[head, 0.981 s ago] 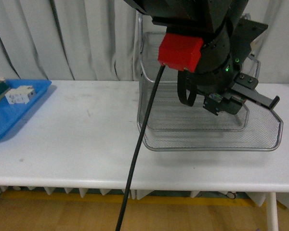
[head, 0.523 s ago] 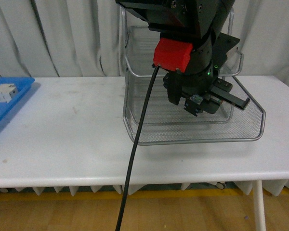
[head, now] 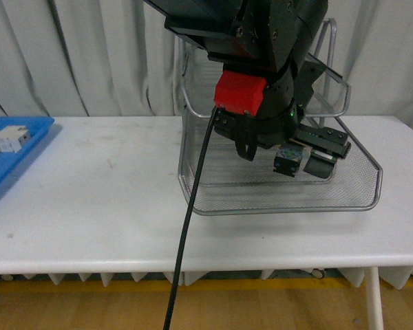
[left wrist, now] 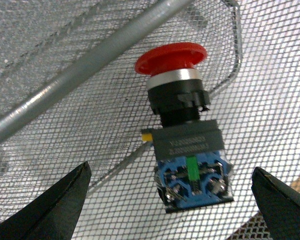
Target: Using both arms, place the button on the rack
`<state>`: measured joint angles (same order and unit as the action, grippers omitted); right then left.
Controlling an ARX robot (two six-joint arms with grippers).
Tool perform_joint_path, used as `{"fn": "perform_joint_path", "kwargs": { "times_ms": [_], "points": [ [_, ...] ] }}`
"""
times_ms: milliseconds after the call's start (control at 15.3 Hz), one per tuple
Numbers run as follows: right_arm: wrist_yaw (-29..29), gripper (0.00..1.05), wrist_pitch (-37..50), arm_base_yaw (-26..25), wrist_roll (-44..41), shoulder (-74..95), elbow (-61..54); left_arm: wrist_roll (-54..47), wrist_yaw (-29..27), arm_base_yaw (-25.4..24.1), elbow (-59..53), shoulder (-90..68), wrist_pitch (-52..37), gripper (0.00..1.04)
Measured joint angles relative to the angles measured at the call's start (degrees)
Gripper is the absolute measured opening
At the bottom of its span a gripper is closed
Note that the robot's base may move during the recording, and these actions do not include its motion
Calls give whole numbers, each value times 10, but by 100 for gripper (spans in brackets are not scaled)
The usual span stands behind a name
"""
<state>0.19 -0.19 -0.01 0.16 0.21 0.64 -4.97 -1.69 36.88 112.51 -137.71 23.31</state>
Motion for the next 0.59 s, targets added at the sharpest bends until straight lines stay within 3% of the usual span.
{"fn": "perform_joint_path", "kwargs": {
  "times_ms": [327,589],
  "points": [
    [0,98,0,0,0,0,0,3,34,0,-122,142,-57,98],
    [0,98,0,0,0,0,0,-33,63,-17,-314,282,-202,98]
  ]
}}
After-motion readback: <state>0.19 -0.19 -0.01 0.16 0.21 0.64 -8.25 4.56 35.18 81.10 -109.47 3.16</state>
